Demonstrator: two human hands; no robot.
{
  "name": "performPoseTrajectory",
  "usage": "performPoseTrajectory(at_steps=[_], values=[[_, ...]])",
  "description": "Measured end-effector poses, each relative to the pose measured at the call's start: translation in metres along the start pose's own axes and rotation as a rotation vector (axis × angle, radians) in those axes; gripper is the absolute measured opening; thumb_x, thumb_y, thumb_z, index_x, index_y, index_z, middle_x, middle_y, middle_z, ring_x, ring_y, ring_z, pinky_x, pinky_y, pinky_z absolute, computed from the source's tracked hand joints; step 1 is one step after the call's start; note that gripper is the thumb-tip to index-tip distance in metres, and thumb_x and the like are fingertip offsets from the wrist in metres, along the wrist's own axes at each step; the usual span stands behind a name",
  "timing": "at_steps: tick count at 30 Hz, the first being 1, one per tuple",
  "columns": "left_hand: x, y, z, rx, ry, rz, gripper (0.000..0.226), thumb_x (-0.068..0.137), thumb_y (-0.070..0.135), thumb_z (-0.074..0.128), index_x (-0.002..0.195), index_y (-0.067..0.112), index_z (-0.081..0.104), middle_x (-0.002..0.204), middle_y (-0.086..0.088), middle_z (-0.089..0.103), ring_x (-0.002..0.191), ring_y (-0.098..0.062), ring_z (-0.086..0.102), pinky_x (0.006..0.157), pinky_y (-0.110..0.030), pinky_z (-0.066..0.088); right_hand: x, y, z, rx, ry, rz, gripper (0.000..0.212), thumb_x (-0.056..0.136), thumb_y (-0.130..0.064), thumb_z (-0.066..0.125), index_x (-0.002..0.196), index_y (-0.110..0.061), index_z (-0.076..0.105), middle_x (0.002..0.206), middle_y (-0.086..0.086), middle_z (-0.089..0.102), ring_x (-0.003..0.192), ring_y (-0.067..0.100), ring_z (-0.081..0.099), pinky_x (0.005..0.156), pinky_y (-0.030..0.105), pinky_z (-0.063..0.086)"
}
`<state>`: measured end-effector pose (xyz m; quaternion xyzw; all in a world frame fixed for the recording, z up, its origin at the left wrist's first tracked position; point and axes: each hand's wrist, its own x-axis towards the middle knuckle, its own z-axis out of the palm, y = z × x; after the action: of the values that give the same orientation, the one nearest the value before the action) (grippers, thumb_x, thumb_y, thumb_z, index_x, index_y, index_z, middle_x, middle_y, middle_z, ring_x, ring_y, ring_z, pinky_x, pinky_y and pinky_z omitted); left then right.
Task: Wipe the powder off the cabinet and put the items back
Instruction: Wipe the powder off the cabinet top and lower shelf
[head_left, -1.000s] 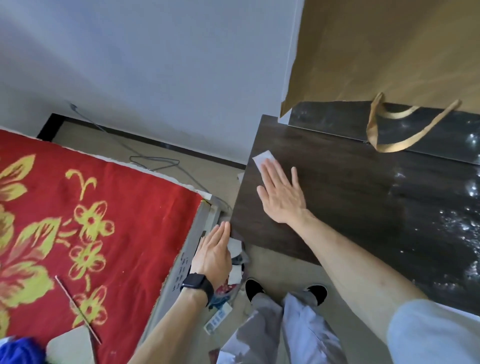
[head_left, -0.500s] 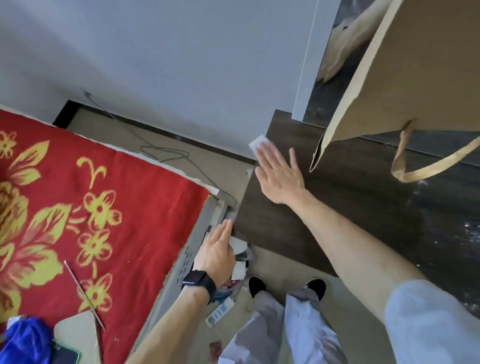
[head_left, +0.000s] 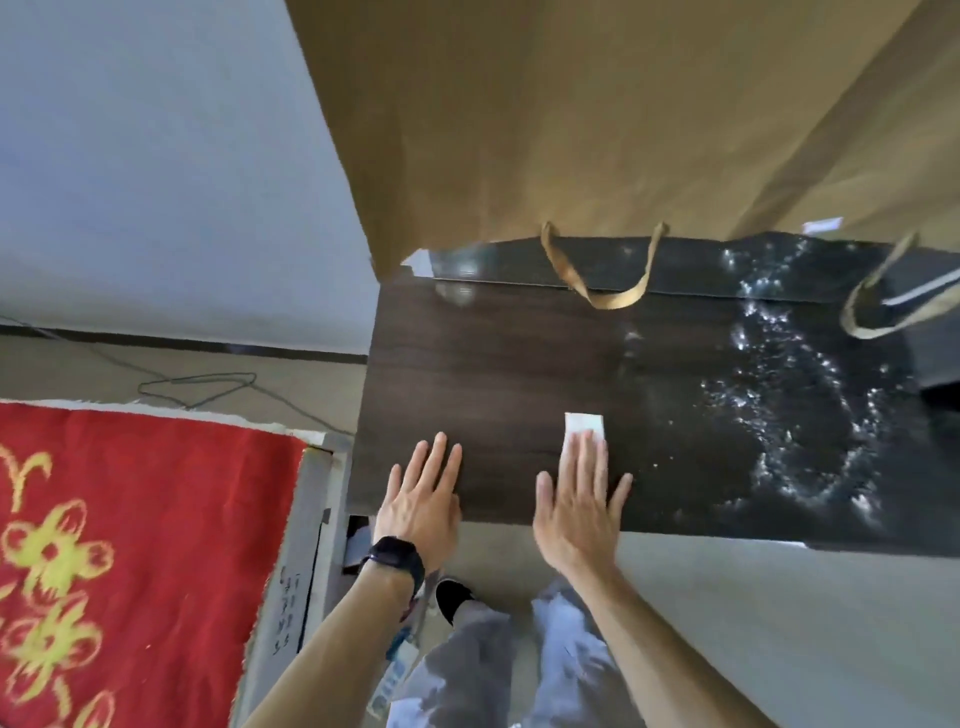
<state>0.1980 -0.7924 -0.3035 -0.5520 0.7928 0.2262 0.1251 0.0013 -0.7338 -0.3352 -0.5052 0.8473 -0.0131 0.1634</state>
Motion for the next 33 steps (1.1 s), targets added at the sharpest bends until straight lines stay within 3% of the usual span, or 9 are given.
performPoseTrajectory(at_steps=[4, 6, 12, 15, 19, 22, 25, 30, 33], values=[[0.004, 0.01, 0.002, 0.032, 0.002, -0.01, 0.065, 0.102, 0.03, 0.034, 0.158, 0.023, 0.002, 0.166, 0.0, -0.008, 0.152, -0.022, -0.004, 0.122, -0.048, 0.011, -0.024, -0.023, 0.017, -0.01, -0.025, -0.429, 0.062, 0.106, -0.046, 0.017, 0.16, -0.021, 0.004, 0.168, -0.005, -0.003, 0.154, 0.014, -0.005, 0.121, 0.057, 0.01], [0.004, 0.014, 0.003, 0.048, 0.024, -0.002, 0.064, 0.101, 0.03, 0.036, 0.158, 0.024, 0.007, 0.166, 0.001, -0.003, 0.153, -0.022, 0.001, 0.12, -0.049, 0.015, -0.018, 0.002, 0.011, -0.002, -0.029, -0.503, 0.06, 0.106, -0.046, 0.019, 0.16, -0.022, 0.007, 0.168, -0.007, -0.001, 0.154, 0.011, -0.002, 0.119, 0.057, 0.018], [0.007, 0.047, 0.008, 0.062, -0.014, 0.007, 0.066, 0.101, 0.038, 0.034, 0.158, 0.027, 0.003, 0.166, 0.004, -0.007, 0.152, -0.02, -0.001, 0.12, -0.048, 0.014, 0.023, 0.156, -0.029, 0.03, 0.01, 0.193, 0.066, 0.1, -0.055, 0.002, 0.159, -0.024, -0.005, 0.168, -0.005, -0.008, 0.153, 0.012, -0.01, 0.122, 0.058, 0.006], [0.014, 0.072, 0.012, 0.023, -0.014, -0.017, 0.068, 0.101, 0.041, 0.035, 0.158, 0.023, 0.002, 0.165, 0.004, -0.009, 0.153, -0.02, -0.003, 0.121, -0.046, 0.012, 0.029, 0.16, -0.037, 0.058, 0.032, 0.263, 0.072, 0.1, -0.056, 0.004, 0.159, -0.016, -0.003, 0.168, 0.002, -0.003, 0.154, 0.017, -0.009, 0.122, 0.059, 0.007], [0.019, 0.091, 0.022, -0.017, -0.024, -0.098, 0.07, 0.101, 0.047, 0.029, 0.157, 0.024, -0.007, 0.164, 0.004, -0.017, 0.152, -0.019, -0.012, 0.121, -0.046, 0.01, 0.014, 0.086, -0.017, 0.001, 0.001, -0.172, 0.07, 0.102, -0.052, 0.021, 0.159, -0.014, 0.009, 0.168, 0.003, 0.002, 0.155, 0.018, -0.006, 0.122, 0.055, 0.001], [0.018, 0.088, 0.025, 0.005, -0.026, -0.12, 0.07, 0.101, 0.05, 0.025, 0.156, 0.026, -0.01, 0.163, 0.007, -0.019, 0.15, -0.015, -0.016, 0.122, -0.046, 0.01, 0.025, 0.045, -0.01, 0.01, -0.066, -0.499, 0.066, 0.104, -0.05, 0.023, 0.159, -0.015, 0.013, 0.168, 0.0, 0.003, 0.154, 0.014, -0.007, 0.121, 0.057, 0.012], [0.02, 0.087, 0.022, 0.041, -0.047, -0.14, 0.07, 0.101, 0.053, 0.025, 0.156, 0.028, -0.012, 0.161, 0.01, -0.022, 0.15, -0.012, -0.017, 0.122, -0.045, 0.011, 0.058, 0.048, -0.021, -0.024, -0.108, -0.662, 0.064, 0.104, -0.046, 0.023, 0.159, -0.017, 0.013, 0.168, -0.004, 0.002, 0.153, 0.009, -0.01, 0.121, 0.056, 0.013], [0.023, 0.095, 0.012, 0.051, -0.108, -0.184, 0.07, 0.102, 0.052, 0.026, 0.154, 0.031, -0.015, 0.155, 0.014, -0.03, 0.151, -0.014, -0.014, 0.122, -0.05, 0.007, 0.108, 0.139, -0.051, -0.016, -0.018, -0.253, 0.064, 0.104, -0.05, 0.01, 0.16, -0.02, 0.003, 0.168, -0.005, -0.006, 0.153, 0.01, -0.013, 0.124, 0.052, 0.002], [0.025, 0.098, 0.006, 0.044, -0.132, -0.205, 0.071, 0.102, 0.051, 0.03, 0.155, 0.032, -0.014, 0.16, 0.012, -0.025, 0.151, -0.015, -0.01, 0.122, -0.051, 0.007, 0.116, 0.19, -0.063, 0.022, -0.008, -0.024, 0.068, 0.102, -0.054, 0.005, 0.16, -0.018, 0.0, 0.168, -0.001, -0.008, 0.153, 0.013, -0.012, 0.124, 0.055, 0.008]])
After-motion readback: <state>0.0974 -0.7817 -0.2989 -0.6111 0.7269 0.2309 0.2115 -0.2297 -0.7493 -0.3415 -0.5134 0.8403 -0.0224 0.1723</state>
